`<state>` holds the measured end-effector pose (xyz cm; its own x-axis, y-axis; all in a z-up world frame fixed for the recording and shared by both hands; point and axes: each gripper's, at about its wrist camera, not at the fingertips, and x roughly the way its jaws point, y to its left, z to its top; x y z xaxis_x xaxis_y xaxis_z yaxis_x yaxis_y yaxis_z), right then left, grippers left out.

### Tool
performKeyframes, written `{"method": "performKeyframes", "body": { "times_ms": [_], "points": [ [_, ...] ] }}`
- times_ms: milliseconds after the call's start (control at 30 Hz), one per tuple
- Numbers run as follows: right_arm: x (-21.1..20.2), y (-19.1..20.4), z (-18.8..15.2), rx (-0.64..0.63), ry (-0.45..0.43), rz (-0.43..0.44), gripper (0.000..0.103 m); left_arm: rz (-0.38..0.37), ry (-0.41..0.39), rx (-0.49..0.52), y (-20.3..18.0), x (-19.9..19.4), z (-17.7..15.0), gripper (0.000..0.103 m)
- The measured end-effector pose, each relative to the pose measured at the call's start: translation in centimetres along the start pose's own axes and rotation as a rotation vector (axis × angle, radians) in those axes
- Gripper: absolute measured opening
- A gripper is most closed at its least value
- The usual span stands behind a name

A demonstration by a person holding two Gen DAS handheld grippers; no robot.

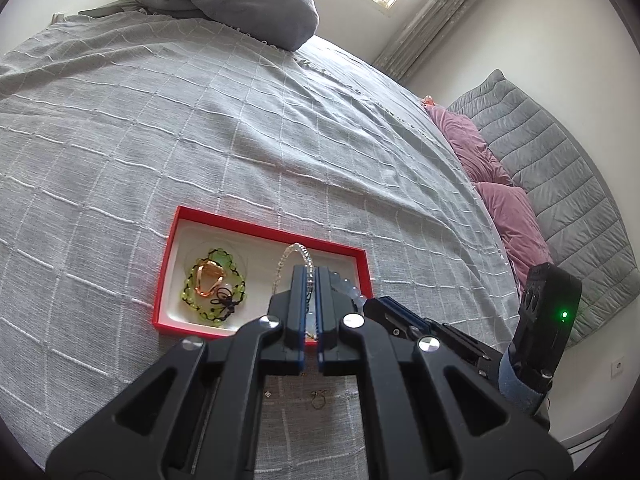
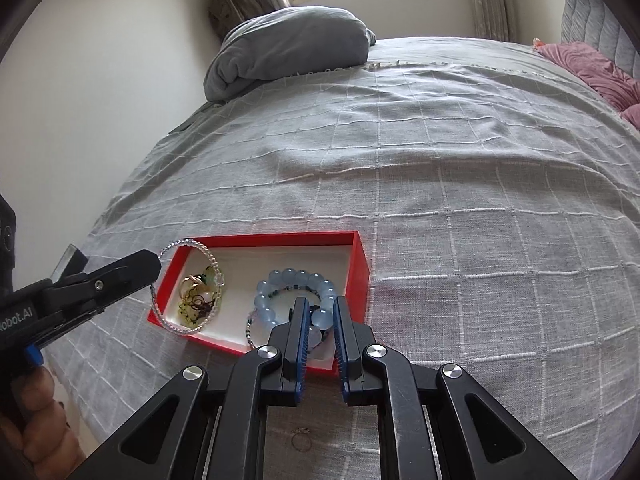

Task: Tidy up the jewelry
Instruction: 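Lower both bracelets into the red box and open both tools, then move both open tools back toward the small earrings beside the box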

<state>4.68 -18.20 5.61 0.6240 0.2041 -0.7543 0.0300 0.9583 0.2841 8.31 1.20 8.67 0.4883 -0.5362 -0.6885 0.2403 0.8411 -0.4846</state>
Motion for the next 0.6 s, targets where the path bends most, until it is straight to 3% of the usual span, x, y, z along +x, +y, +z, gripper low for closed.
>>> {"method": "performKeyframes", "body": {
  "times_ms": [600],
  "points": [
    [-2.0,-0.8,-0.4,0.01,-0.028,0.014,0.018,-0.011,0.034,-0.032,0.5,0.7,-0.3,0.005]
  ]
}}
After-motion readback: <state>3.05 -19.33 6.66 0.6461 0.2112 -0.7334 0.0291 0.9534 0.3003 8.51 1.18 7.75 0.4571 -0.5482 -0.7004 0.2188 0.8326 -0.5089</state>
